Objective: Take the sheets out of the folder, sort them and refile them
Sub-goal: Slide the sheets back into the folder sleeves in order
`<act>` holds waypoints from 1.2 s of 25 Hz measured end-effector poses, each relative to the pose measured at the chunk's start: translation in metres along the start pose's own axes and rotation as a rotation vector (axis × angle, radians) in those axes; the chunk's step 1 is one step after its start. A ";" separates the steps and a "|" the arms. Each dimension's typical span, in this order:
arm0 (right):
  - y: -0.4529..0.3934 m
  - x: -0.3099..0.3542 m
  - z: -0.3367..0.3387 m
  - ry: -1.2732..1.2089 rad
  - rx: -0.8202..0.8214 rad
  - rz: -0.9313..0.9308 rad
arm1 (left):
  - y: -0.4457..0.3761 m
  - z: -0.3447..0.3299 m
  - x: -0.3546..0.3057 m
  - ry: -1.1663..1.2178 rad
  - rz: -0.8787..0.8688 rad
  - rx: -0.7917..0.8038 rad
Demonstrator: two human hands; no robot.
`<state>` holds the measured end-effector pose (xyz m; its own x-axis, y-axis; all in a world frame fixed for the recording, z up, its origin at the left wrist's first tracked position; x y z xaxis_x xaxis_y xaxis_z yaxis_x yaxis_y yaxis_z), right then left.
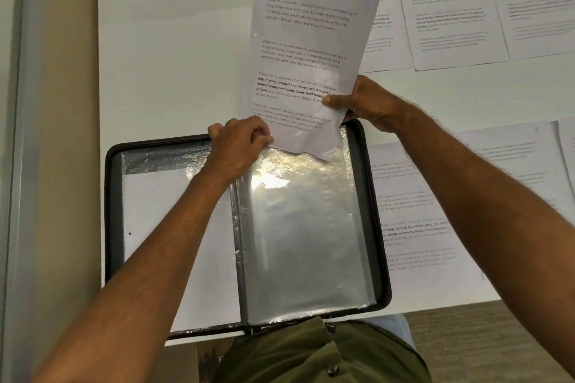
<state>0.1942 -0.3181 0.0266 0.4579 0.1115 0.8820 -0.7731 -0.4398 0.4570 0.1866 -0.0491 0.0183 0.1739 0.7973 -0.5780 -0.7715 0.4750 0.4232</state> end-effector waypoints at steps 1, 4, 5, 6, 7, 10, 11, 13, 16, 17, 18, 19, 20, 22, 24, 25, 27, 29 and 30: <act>-0.001 0.000 0.001 0.007 0.006 -0.006 | -0.001 0.004 0.004 -0.022 0.020 0.019; -0.005 0.000 0.002 0.027 0.035 -0.027 | -0.005 0.016 0.018 -0.154 0.103 0.027; -0.006 0.000 0.002 0.030 0.047 -0.032 | -0.006 0.019 0.023 -0.197 0.140 0.015; -0.007 0.000 0.003 0.031 0.056 -0.039 | -0.006 0.023 0.026 -0.226 0.171 -0.004; -0.009 -0.001 0.004 0.030 0.065 -0.046 | -0.006 0.027 0.029 -0.246 0.198 -0.026; -0.012 -0.003 0.005 0.043 0.091 -0.073 | -0.009 0.032 0.038 -0.208 0.255 -0.070; -0.013 -0.004 0.006 0.053 0.107 -0.083 | -0.013 0.032 0.042 -0.099 0.267 -0.071; -0.014 -0.004 0.007 0.077 0.142 -0.102 | -0.020 0.032 0.046 0.306 0.270 -0.076; -0.019 -0.004 0.006 0.133 0.182 -0.141 | -0.026 0.032 0.045 0.748 0.260 -0.120; -0.022 -0.005 0.006 0.161 0.201 -0.158 | -0.028 0.031 0.045 0.795 0.258 -0.125; -0.025 -0.005 0.004 0.193 0.218 -0.178 | -0.029 0.031 0.045 0.825 0.255 -0.125; -0.028 -0.006 0.003 0.238 0.232 -0.198 | -0.030 0.031 0.045 0.844 0.253 -0.121; -0.030 -0.006 0.002 0.298 0.242 -0.221 | -0.031 0.030 0.046 0.855 0.250 -0.112; -0.034 -0.008 0.000 0.407 0.266 -0.265 | -0.033 0.030 0.047 0.863 0.242 -0.091; -0.037 -0.008 -0.002 0.445 0.270 -0.289 | -0.034 0.030 0.048 0.855 0.235 -0.079; -0.038 -0.007 -0.003 0.439 0.255 -0.279 | -0.034 0.030 0.048 0.835 0.235 -0.071; -0.039 -0.003 -0.004 0.364 0.183 -0.208 | -0.034 0.029 0.052 0.771 0.242 -0.035; -0.039 -0.001 -0.002 0.261 0.079 -0.142 | -0.032 0.027 0.054 0.676 0.238 0.038; -0.039 -0.001 -0.001 0.245 0.045 -0.135 | -0.031 0.027 0.053 0.644 0.235 0.074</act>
<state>0.2232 -0.3001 0.0077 0.4314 0.3818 0.8174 -0.6893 -0.4451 0.5717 0.2362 -0.0115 -0.0066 -0.4088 0.5131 -0.7547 -0.6962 0.3593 0.6214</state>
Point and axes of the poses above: each hand's wrist, its own y-axis away from the middle knuckle, its own z-axis out of the back of the hand, x = y × z, the point moved 4 cm from there along -y, towards the middle knuckle, and after that the axes turned 15 degrees about x, right-handed, at the moved point
